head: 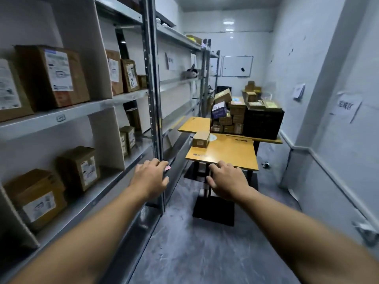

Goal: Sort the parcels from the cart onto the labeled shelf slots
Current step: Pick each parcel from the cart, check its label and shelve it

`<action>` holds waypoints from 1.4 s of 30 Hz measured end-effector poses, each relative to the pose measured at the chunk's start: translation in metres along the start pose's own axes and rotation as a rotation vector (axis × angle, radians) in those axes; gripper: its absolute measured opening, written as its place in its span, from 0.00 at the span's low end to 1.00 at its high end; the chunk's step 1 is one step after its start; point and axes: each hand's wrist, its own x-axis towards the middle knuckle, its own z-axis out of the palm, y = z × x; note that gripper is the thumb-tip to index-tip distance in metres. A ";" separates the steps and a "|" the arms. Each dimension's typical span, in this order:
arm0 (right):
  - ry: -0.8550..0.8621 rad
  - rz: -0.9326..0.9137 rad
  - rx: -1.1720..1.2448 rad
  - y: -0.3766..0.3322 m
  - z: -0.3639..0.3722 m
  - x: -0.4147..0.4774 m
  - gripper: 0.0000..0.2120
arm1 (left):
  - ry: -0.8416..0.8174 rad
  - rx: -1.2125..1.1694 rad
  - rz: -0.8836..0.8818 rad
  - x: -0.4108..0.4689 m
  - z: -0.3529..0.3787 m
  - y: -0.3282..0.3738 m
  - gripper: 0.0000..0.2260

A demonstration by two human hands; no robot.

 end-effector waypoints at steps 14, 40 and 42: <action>-0.072 0.185 0.022 0.058 0.076 0.210 0.22 | -0.050 -0.004 0.168 0.248 0.097 -0.031 0.22; -0.323 0.149 0.121 0.226 0.258 0.491 0.22 | -0.253 -0.066 0.005 0.563 0.272 0.015 0.22; -0.337 0.131 0.149 0.229 0.270 0.505 0.22 | -0.281 -0.059 -0.014 0.576 0.286 0.013 0.23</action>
